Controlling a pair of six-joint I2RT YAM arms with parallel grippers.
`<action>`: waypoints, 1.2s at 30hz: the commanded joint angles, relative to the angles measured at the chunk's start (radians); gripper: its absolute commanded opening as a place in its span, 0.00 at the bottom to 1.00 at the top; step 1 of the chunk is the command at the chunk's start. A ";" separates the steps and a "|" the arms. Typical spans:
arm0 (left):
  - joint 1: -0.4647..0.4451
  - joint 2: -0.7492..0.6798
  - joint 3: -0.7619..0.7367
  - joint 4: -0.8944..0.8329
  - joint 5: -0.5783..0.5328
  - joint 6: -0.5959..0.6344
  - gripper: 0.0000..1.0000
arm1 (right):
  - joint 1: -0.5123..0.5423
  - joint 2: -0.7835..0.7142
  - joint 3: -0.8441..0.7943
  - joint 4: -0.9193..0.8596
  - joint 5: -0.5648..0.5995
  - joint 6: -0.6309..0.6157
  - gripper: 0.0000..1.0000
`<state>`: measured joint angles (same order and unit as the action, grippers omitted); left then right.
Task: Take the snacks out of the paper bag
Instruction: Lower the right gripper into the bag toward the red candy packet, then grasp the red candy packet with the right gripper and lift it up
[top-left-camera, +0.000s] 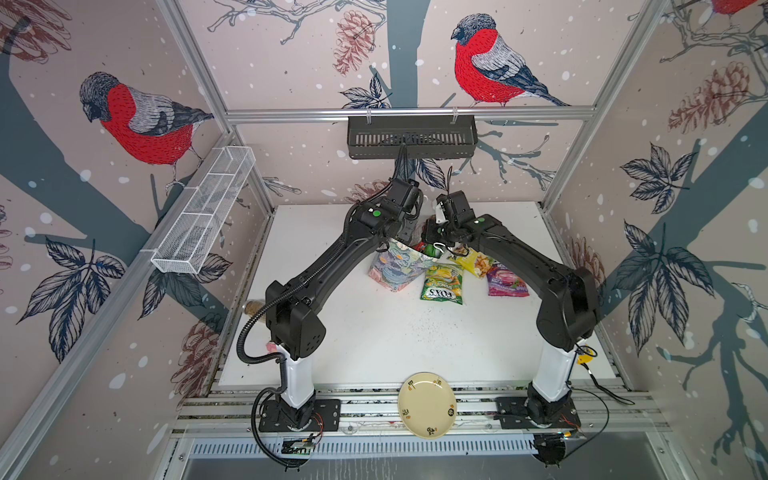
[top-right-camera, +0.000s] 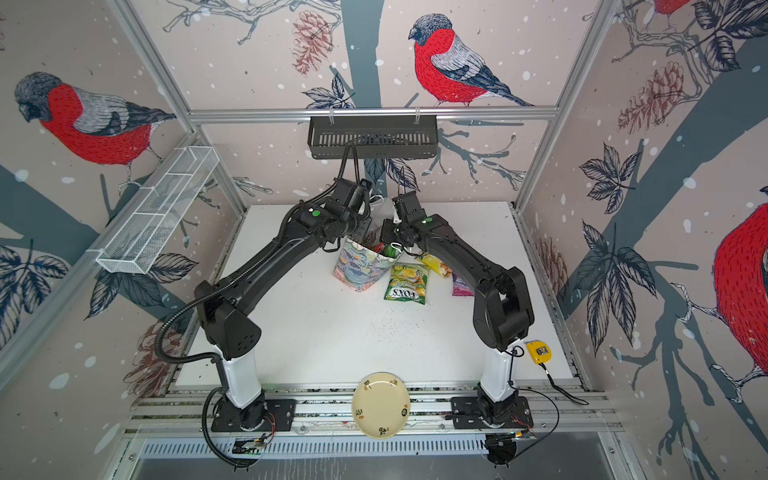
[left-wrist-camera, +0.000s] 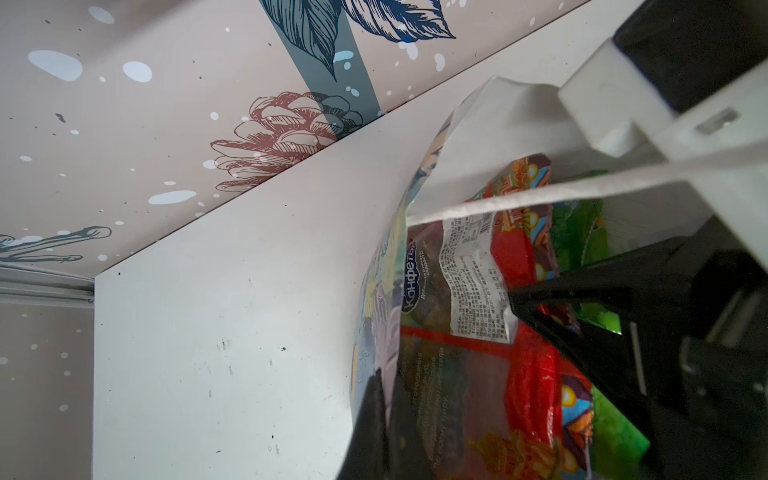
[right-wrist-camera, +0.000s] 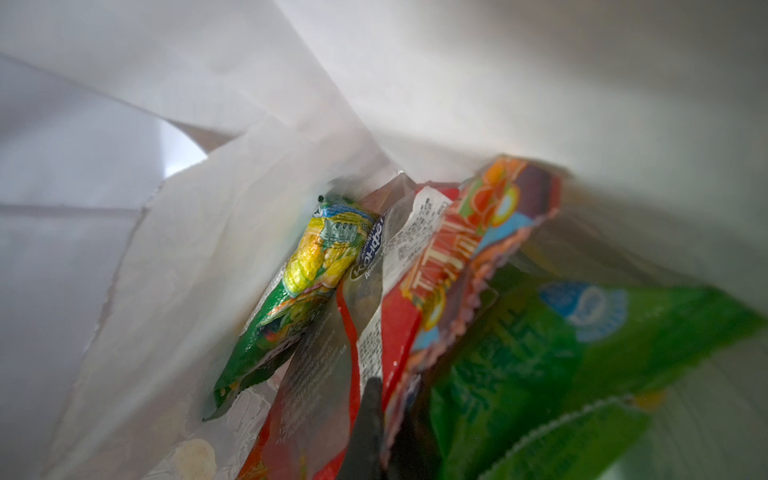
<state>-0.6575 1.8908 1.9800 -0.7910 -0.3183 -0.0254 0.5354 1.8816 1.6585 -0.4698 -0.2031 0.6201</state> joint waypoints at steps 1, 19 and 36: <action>0.000 -0.010 -0.001 0.059 -0.013 0.010 0.00 | -0.003 -0.003 0.012 0.028 -0.042 -0.020 0.01; 0.050 -0.076 -0.085 0.082 -0.056 0.004 0.00 | -0.030 -0.079 0.034 0.132 -0.163 -0.039 0.00; 0.087 -0.105 -0.124 0.089 -0.105 0.010 0.00 | -0.067 -0.120 0.035 0.328 -0.392 -0.025 0.00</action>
<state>-0.5743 1.8008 1.8538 -0.7464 -0.3523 -0.0223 0.4686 1.7706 1.6726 -0.3206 -0.5091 0.5968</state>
